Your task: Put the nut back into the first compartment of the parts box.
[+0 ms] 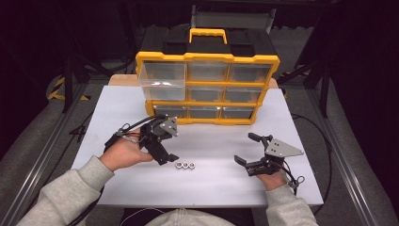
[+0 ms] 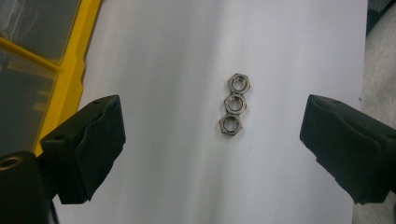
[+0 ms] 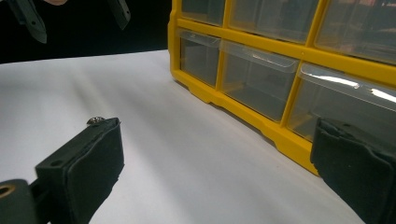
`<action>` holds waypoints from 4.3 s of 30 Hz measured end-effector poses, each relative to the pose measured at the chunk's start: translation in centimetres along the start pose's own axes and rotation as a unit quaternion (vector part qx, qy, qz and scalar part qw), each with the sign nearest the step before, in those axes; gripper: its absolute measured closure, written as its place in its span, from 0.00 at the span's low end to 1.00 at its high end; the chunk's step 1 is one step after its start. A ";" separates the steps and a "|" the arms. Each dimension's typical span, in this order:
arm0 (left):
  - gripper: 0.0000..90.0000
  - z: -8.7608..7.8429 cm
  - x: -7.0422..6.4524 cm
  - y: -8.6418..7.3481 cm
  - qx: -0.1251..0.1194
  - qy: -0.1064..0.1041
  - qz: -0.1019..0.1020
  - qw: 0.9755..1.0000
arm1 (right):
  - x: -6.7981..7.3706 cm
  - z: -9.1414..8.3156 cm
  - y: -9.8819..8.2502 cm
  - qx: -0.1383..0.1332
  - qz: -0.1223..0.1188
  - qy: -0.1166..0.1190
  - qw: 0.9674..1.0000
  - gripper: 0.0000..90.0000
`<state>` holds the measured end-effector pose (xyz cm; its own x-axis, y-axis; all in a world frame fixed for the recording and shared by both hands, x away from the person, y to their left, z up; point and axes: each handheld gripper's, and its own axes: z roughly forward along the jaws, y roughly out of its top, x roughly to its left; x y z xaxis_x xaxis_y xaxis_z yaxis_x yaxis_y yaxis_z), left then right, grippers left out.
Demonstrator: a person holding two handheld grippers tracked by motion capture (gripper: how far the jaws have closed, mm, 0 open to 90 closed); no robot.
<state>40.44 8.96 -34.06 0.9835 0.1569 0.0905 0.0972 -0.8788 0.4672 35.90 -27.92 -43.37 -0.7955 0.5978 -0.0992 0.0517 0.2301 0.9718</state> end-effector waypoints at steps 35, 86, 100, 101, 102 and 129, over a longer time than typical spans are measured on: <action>0.21 6.1 -0.3 0.0 0.089 -0.066 -0.011 0.994 | 0.1 0.1 -0.1 0.008 -0.001 0.011 1.000 0.04; 0.77 4.5 0.1 1.1 0.126 -0.082 -0.022 0.988 | 0.1 0.3 -0.2 0.017 0.003 0.015 1.000 0.04; 0.77 -1.2 1.0 3.2 0.122 -0.078 -0.023 0.989 | 0.1 0.2 -0.2 0.017 0.004 0.016 1.000 0.04; 0.77 -1.6 1.0 3.4 0.123 -0.078 -0.022 0.989 | 0.1 0.2 -0.2 0.016 0.004 0.016 1.000 0.04; 0.77 -2.3 1.1 3.6 0.123 -0.077 -0.022 0.989 | 0.1 0.2 -0.2 0.015 0.005 0.017 1.000 0.04; 0.77 -13.1 3.4 7.9 0.104 -0.045 -0.024 0.993 | 0.1 0.4 -0.4 0.020 0.013 0.025 0.999 0.04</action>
<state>42.50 8.47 -18.51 0.9857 0.1679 -0.0110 0.1644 -0.9468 0.2768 36.07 -27.67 -43.81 -0.8227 0.5651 -0.0620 0.0959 0.2454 0.9647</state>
